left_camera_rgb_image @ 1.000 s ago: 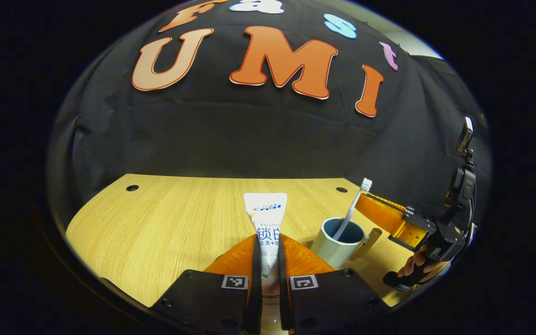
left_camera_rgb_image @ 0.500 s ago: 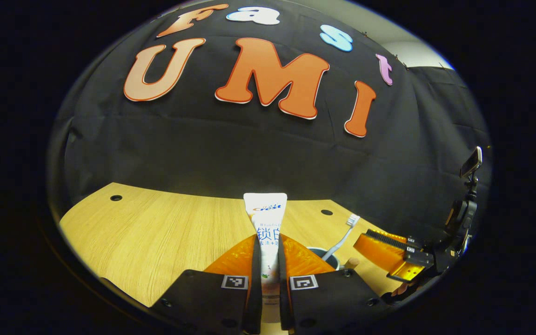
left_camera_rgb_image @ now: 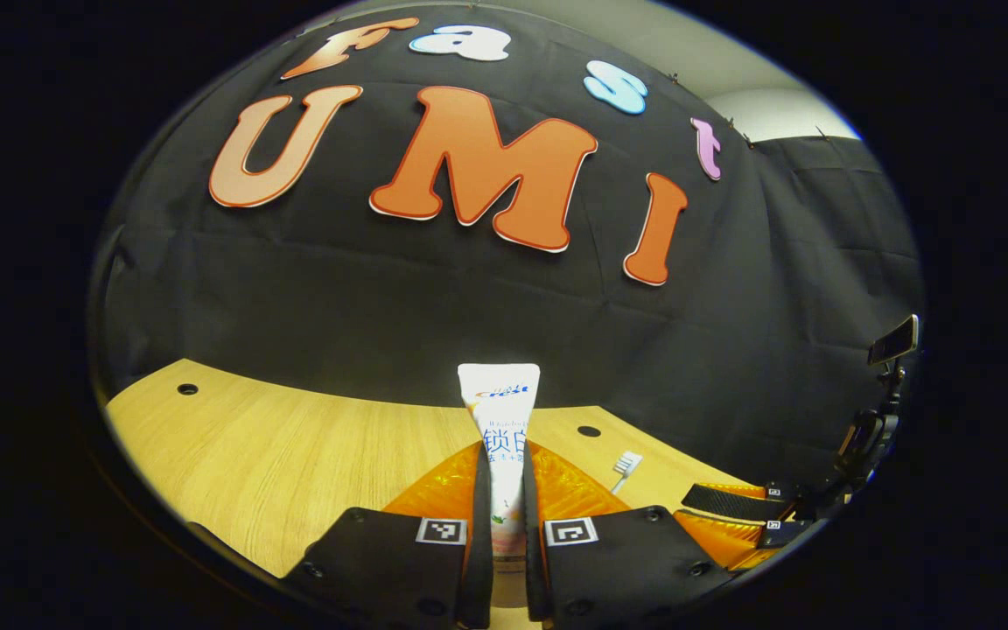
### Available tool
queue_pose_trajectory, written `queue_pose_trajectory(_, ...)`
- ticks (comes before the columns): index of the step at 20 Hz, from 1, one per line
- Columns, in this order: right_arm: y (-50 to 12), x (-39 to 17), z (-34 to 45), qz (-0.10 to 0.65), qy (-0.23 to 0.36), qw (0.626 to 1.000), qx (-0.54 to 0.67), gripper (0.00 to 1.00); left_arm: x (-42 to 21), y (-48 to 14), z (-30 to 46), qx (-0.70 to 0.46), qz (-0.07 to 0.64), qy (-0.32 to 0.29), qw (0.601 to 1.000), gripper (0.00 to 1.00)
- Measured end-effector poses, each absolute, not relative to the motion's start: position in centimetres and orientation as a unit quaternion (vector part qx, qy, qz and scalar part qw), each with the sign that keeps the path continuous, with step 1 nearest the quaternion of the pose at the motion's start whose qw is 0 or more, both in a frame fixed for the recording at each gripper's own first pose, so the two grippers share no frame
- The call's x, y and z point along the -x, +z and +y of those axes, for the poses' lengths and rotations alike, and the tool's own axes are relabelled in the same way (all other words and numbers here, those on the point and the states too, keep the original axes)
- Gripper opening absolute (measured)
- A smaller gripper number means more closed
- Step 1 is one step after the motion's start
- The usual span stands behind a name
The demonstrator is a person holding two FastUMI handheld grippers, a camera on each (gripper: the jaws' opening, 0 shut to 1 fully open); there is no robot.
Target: Put the toothbrush and toothpaste on the desktop into the cup, then pick up the cup and place it on the coaster on the desktop.
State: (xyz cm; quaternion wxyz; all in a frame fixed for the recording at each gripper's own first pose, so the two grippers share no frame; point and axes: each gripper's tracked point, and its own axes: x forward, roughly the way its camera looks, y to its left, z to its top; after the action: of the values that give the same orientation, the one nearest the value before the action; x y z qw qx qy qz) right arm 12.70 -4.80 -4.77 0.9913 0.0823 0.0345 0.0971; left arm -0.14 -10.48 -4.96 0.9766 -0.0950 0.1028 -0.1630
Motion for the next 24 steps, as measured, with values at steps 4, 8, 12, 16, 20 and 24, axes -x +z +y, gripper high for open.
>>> queue_pose_trajectory(4, -5.0, -12.4, -5.6, 0.035, 0.098, 0.991, -0.082, 0.73, -0.8, -4.8, -11.9, 0.116, 0.091, -0.175, 0.974, 0.18)
queue_pose_trajectory(8, -5.5, -12.1, -6.1, 0.04, 0.103, 0.99, -0.085, 0.73, -2.0, -6.4, -13.0, 0.128, 0.099, -0.173, 0.972, 0.18)
queue_pose_trajectory(12, -5.6, -11.9, -6.5, 0.038, 0.107, 0.99, -0.08, 0.73, -3.2, -7.8, -13.5, 0.143, 0.106, -0.171, 0.969, 0.18)
queue_pose_trajectory(16, -6.2, -11.7, -6.6, 0.045, 0.113, 0.99, -0.077, 0.73, -3.8, -8.6, -14.5, 0.153, 0.104, -0.177, 0.967, 0.18)
queue_pose_trajectory(20, -6.7, -11.6, -6.7, 0.051, 0.114, 0.989, -0.075, 0.73, -3.6, -9.4, -15.3, 0.146, 0.096, -0.185, 0.967, 0.19)
queue_pose_trajectory(24, -6.9, -11.5, -6.8, 0.051, 0.112, 0.989, -0.079, 0.73, -3.5, -9.1, -15.5, 0.135, 0.065, -0.187, 0.971, 0.19)
